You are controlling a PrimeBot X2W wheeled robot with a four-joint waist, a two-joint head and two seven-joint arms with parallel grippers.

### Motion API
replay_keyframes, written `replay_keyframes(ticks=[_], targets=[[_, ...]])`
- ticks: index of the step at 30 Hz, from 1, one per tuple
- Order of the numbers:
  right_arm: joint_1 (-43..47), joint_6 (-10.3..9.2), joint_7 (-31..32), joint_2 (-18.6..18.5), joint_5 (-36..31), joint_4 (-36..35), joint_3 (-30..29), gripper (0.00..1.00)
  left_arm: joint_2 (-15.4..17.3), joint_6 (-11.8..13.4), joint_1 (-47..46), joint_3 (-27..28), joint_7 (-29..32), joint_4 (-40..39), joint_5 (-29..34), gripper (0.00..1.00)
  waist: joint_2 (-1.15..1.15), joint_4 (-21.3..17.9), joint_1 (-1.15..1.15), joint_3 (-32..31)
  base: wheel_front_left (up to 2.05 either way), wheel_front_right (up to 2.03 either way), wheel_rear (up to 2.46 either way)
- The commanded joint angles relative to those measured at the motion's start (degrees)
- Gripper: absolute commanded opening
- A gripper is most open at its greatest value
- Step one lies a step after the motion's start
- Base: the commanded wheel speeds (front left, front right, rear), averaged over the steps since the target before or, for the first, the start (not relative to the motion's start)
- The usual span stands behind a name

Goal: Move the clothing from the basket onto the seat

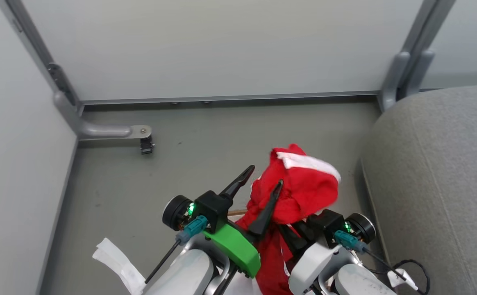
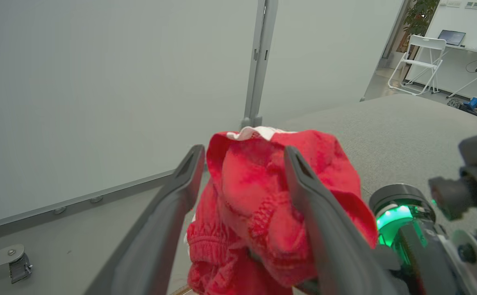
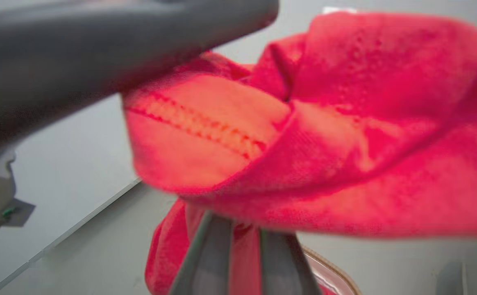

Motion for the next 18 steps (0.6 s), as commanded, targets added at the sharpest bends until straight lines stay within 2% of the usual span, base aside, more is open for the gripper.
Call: replay_keyframes(ticks=[1,10,18], targets=[[0.8,-0.06,-0.1,-0.3,-0.2,-0.6,-0.2,0.00,0.1,-0.1,0.9,0.7,0.0,0.3,0.8,1.00,0.00,-4.5,0.00,0.2,0.00,0.00,0.00],[2.6,-0.07,-0.1,-0.2,-0.8,-2.4,-1.6,0.00,0.1,-0.6,2.3,4.7,0.0,1.4,2.9,1.00,0.00,-17.7,0.00,1.4,0.00,0.00,0.00],[4.7,-0.07,-0.1,-0.7,-0.3,-4.2,-3.5,0.00,0.1,-1.1,2.7,5.8,0.0,2.1,4.0,1.00,0.00,-27.1,0.00,2.4,0.00,0.00,0.00]])
